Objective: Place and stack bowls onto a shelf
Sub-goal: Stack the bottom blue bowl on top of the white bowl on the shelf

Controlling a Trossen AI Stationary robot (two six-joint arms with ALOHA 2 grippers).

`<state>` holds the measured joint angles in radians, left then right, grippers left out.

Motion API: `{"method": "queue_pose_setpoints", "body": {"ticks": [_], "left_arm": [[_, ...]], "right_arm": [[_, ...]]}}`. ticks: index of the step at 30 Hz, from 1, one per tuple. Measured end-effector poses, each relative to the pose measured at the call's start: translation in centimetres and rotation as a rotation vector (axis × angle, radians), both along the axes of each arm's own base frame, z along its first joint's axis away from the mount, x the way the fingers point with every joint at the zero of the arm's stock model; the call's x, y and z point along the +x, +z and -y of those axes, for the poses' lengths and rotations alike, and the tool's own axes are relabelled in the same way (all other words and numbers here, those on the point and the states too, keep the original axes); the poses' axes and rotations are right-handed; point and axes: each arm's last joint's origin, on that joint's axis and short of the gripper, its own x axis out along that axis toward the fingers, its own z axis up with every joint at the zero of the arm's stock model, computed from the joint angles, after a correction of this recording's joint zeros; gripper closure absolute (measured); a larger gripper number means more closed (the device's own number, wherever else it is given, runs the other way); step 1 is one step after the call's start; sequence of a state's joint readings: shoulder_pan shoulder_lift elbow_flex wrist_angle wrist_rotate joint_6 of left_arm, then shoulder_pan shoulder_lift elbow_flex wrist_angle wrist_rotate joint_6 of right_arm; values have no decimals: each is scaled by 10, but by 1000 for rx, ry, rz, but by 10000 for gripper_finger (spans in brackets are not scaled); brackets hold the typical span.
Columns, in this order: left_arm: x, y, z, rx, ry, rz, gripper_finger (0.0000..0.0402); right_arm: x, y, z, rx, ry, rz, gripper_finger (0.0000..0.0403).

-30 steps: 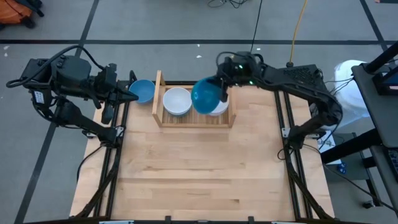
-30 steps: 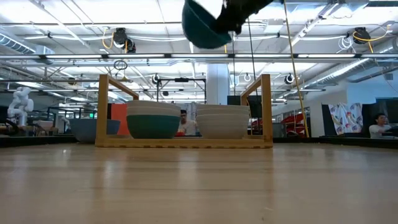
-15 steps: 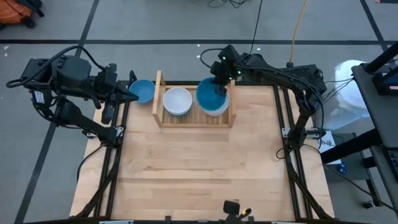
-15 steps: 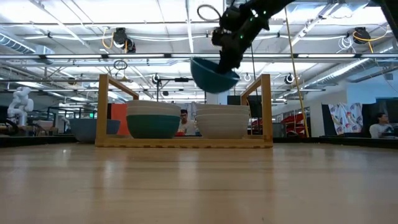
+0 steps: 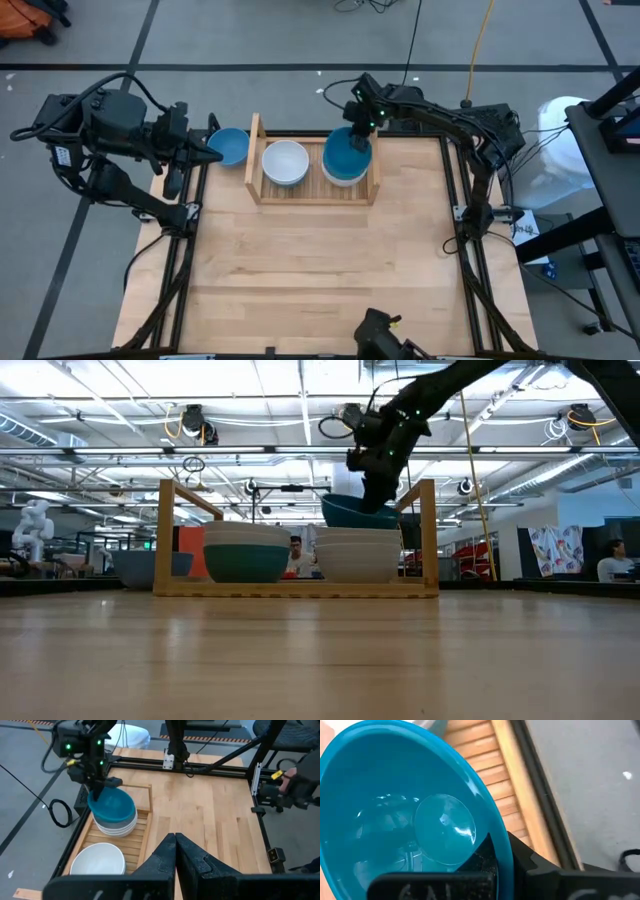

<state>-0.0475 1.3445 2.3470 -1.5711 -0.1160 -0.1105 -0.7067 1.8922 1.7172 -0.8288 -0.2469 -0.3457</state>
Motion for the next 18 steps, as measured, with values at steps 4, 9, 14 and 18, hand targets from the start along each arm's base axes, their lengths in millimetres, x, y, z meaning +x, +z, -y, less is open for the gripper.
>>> {"method": "queue_pose_setpoints", "body": {"ticks": [4, 9, 14, 18], "left_arm": [[0, 0, 0, -4, 2, 1, 394], [0, 0, 0, -5, 3, 1, 394], [0, 0, 0, -8, 5, 1, 394], [0, 0, 0, -11, 7, 1, 394]], "right_arm": [[4, -15, 1, 83, 45, -11, 403], [10, -28, 5, 82, 53, -26, 403], [12, -30, 7, 60, 88, -20, 403], [11, -34, 7, 90, 84, -15, 403]]}}
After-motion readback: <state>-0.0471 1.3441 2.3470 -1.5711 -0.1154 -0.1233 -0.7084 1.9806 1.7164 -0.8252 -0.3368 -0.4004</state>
